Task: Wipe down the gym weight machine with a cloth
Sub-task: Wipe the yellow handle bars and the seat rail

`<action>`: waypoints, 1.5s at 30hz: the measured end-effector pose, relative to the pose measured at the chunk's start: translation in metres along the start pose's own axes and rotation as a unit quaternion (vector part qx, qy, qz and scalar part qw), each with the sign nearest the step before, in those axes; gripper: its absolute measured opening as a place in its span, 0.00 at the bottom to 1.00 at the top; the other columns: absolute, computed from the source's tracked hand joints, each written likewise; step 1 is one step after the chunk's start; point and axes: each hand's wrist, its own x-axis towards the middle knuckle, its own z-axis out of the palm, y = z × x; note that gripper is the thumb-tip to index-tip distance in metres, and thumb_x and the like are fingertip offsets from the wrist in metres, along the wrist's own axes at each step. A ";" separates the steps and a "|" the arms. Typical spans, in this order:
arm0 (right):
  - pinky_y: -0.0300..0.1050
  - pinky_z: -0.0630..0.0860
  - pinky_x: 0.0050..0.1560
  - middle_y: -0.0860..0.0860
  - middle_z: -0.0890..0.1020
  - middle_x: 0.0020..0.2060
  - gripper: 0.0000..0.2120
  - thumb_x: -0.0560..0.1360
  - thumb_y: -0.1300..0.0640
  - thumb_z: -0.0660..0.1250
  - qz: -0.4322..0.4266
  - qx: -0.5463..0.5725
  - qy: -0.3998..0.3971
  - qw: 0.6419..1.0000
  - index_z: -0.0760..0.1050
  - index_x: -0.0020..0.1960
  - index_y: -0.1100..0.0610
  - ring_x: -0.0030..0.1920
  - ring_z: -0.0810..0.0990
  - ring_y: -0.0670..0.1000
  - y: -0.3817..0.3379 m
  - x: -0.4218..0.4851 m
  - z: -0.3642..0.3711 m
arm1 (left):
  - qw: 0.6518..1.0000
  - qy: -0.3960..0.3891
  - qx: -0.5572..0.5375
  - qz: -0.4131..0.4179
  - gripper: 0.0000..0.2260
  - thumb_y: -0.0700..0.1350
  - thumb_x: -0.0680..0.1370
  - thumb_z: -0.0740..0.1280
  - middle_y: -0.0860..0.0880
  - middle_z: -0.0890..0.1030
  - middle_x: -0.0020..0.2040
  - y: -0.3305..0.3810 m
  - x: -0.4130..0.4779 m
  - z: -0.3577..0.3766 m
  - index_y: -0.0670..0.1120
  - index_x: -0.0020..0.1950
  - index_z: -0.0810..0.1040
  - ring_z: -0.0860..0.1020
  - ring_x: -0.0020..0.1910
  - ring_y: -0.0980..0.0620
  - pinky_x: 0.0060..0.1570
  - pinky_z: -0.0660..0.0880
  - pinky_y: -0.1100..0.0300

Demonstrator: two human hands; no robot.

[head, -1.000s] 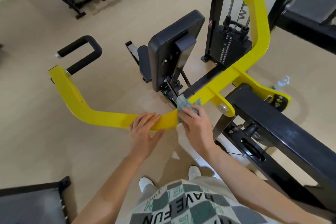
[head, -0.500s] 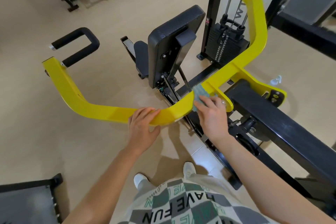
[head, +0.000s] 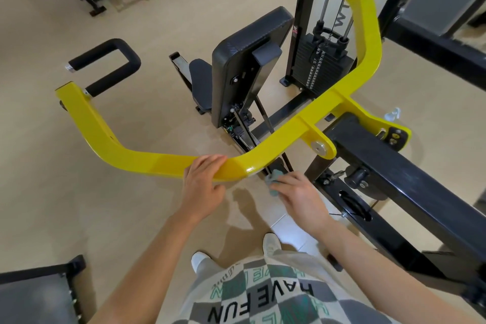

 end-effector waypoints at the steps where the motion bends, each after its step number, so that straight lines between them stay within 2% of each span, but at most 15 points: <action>1: 0.54 0.79 0.53 0.50 0.84 0.56 0.14 0.73 0.65 0.74 0.052 0.014 0.012 0.998 0.85 0.56 0.55 0.52 0.77 0.55 0.006 -0.004 -0.007 | 1.000 0.004 -0.002 0.001 0.31 0.42 0.66 0.64 0.55 0.77 0.68 0.001 0.000 0.000 0.49 0.70 0.77 0.70 0.69 0.50 0.65 0.66 0.47; 5: 0.56 0.78 0.56 0.49 0.84 0.57 0.13 0.78 0.63 0.70 0.211 0.084 0.110 0.968 0.82 0.61 0.53 0.55 0.79 0.53 0.008 0.004 -0.029 | 1.000 0.006 -0.006 0.002 0.29 0.43 0.67 0.65 0.54 0.78 0.67 0.001 0.001 0.000 0.49 0.70 0.77 0.70 0.69 0.50 0.65 0.66 0.48; 8: 0.53 0.74 0.65 0.49 0.81 0.63 0.14 0.80 0.58 0.67 0.252 0.095 0.193 0.944 0.80 0.66 0.54 0.63 0.76 0.54 -0.001 0.025 -0.035 | 1.000 0.007 -0.010 0.008 0.28 0.46 0.68 0.64 0.54 0.78 0.67 0.001 0.000 -0.001 0.50 0.69 0.78 0.70 0.69 0.50 0.64 0.64 0.50; 10: 0.48 0.66 0.69 0.52 0.79 0.67 0.16 0.81 0.57 0.67 0.250 0.080 0.204 0.943 0.79 0.68 0.54 0.67 0.73 0.55 -0.007 0.043 -0.029 | 1.000 0.011 -0.017 0.014 0.28 0.47 0.69 0.64 0.54 0.78 0.68 -0.002 -0.001 -0.001 0.49 0.69 0.78 0.70 0.69 0.50 0.64 0.64 0.51; 12: 0.47 0.63 0.69 0.54 0.77 0.69 0.17 0.80 0.58 0.68 0.213 0.058 0.156 0.963 0.78 0.68 0.55 0.66 0.72 0.59 -0.016 0.058 -0.014 | 1.000 0.007 -0.020 0.015 0.29 0.44 0.67 0.66 0.54 0.78 0.68 -0.004 -0.001 -0.002 0.49 0.70 0.78 0.70 0.69 0.51 0.64 0.63 0.51; 15: 0.56 0.73 0.63 0.56 0.78 0.68 0.15 0.80 0.57 0.68 0.139 -0.024 0.099 0.985 0.80 0.65 0.55 0.63 0.71 0.65 -0.028 0.062 0.010 | 1.000 -0.024 -0.011 0.012 0.32 0.44 0.66 0.66 0.55 0.76 0.70 -0.005 0.000 -0.006 0.50 0.72 0.76 0.69 0.71 0.51 0.66 0.64 0.50; 18: 0.58 0.77 0.57 0.54 0.78 0.66 0.15 0.78 0.56 0.69 0.102 -0.059 0.093 0.989 0.79 0.65 0.53 0.61 0.71 0.64 -0.045 0.057 0.023 | 0.999 -0.042 -0.011 0.028 0.32 0.45 0.67 0.66 0.55 0.74 0.72 -0.011 -0.001 -0.008 0.49 0.73 0.75 0.68 0.73 0.50 0.68 0.64 0.49; 21: 0.59 0.77 0.57 0.53 0.80 0.65 0.18 0.75 0.59 0.73 0.060 -0.060 0.083 0.993 0.80 0.64 0.53 0.60 0.72 0.63 -0.064 0.048 0.034 | 0.996 -0.051 -0.020 0.069 0.30 0.43 0.69 0.66 0.52 0.74 0.73 -0.022 -0.003 -0.012 0.47 0.72 0.76 0.69 0.74 0.50 0.69 0.66 0.50; 25: 0.54 0.77 0.55 0.52 0.82 0.59 0.12 0.77 0.62 0.72 0.023 0.007 0.079 0.997 0.83 0.60 0.55 0.54 0.74 0.60 -0.078 0.036 0.031 | 0.996 -0.018 0.008 0.090 0.26 0.49 0.71 0.62 0.52 0.77 0.71 -0.049 -0.008 -0.036 0.49 0.69 0.79 0.73 0.71 0.50 0.67 0.64 0.52; 28: 0.49 0.76 0.56 0.50 0.83 0.57 0.13 0.77 0.63 0.71 0.061 0.037 0.117 0.991 0.83 0.60 0.55 0.53 0.76 0.56 -0.090 0.033 0.014 | 0.998 0.030 0.030 0.039 0.25 0.53 0.70 0.61 0.49 0.78 0.69 -0.085 -0.008 -0.062 0.49 0.66 0.81 0.74 0.68 0.45 0.65 0.64 0.48; 31: 0.42 0.72 0.58 0.50 0.83 0.58 0.13 0.77 0.62 0.71 0.168 0.016 0.206 0.964 0.83 0.61 0.56 0.54 0.75 0.52 -0.105 0.042 0.010 | 0.995 0.065 0.067 -0.018 0.27 0.56 0.68 0.62 0.46 0.78 0.68 -0.122 -0.007 -0.086 0.48 0.64 0.82 0.72 0.68 0.42 0.66 0.64 0.42; 34: 0.46 0.72 0.59 0.52 0.82 0.62 0.13 0.77 0.61 0.71 0.254 -0.014 0.225 0.941 0.83 0.61 0.55 0.56 0.74 0.55 -0.118 0.060 0.030 | 0.992 0.060 0.091 -0.056 0.30 0.59 0.67 0.66 0.45 0.74 0.71 -0.155 -0.008 -0.101 0.49 0.66 0.80 0.66 0.73 0.42 0.70 0.61 0.43; 36: 0.53 0.76 0.57 0.55 0.81 0.63 0.13 0.76 0.62 0.72 0.264 -0.044 0.198 0.943 0.83 0.61 0.56 0.57 0.73 0.59 -0.132 0.068 0.053 | 0.992 0.058 0.107 -0.034 0.30 0.61 0.68 0.64 0.45 0.74 0.72 -0.171 -0.012 -0.105 0.50 0.68 0.78 0.66 0.75 0.43 0.69 0.61 0.42; 39: 0.57 0.78 0.57 0.56 0.82 0.63 0.14 0.76 0.61 0.72 0.259 -0.079 0.192 0.943 0.83 0.61 0.56 0.59 0.73 0.61 -0.156 0.078 0.080 | 0.993 0.071 0.090 0.002 0.29 0.60 0.71 0.64 0.45 0.76 0.71 -0.183 -0.016 -0.105 0.48 0.69 0.78 0.69 0.74 0.42 0.69 0.64 0.42; 45: 0.53 0.76 0.56 0.55 0.83 0.61 0.13 0.76 0.61 0.71 0.190 -0.109 0.181 0.959 0.83 0.61 0.55 0.55 0.75 0.59 -0.211 0.114 0.111 | 0.996 0.063 0.051 0.044 0.28 0.59 0.73 0.64 0.48 0.77 0.71 -0.202 -0.013 -0.105 0.49 0.70 0.77 0.69 0.74 0.44 0.69 0.63 0.45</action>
